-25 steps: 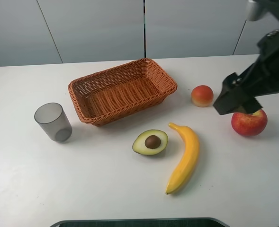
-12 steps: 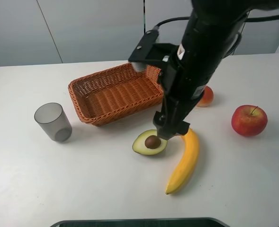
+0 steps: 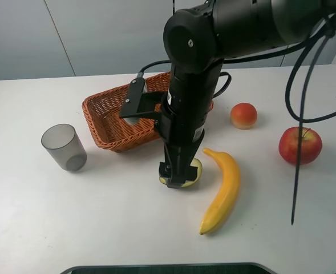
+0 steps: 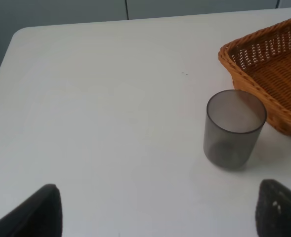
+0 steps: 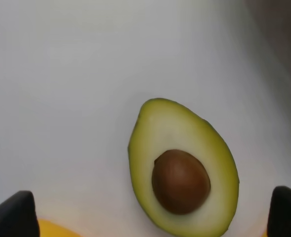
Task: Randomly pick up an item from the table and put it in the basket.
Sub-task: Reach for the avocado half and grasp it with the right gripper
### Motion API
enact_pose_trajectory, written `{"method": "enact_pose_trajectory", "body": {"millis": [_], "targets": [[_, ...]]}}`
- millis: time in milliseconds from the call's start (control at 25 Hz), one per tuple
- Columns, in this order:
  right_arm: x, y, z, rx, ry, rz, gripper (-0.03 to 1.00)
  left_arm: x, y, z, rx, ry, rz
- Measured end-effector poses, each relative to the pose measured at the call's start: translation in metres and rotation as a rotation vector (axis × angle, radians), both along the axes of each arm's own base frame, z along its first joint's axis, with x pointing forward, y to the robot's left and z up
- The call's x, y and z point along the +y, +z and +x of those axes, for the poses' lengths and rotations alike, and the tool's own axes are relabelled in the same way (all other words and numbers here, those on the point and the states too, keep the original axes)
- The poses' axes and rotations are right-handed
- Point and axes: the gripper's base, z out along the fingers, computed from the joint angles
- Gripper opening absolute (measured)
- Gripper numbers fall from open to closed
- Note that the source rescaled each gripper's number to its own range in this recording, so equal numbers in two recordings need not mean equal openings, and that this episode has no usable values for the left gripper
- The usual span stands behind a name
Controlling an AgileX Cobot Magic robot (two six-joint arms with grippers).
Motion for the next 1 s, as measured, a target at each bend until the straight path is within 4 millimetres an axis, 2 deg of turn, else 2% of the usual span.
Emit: {"method": "enact_pose_trajectory", "body": {"millis": [240,520,1000], "targets": [[0.004,-0.014,0.007,-0.027,0.005,0.022,1.00,0.000,0.000,0.000,0.000,0.000,0.000],[-0.013,-0.034,0.012,-0.032,-0.007,-0.004,1.00,0.000,0.000,0.000,0.000,0.000,0.000],[-0.010,-0.044,0.015,-0.068,-0.019,0.033,1.00,0.000,0.000,0.000,0.000,0.000,0.000]]}}
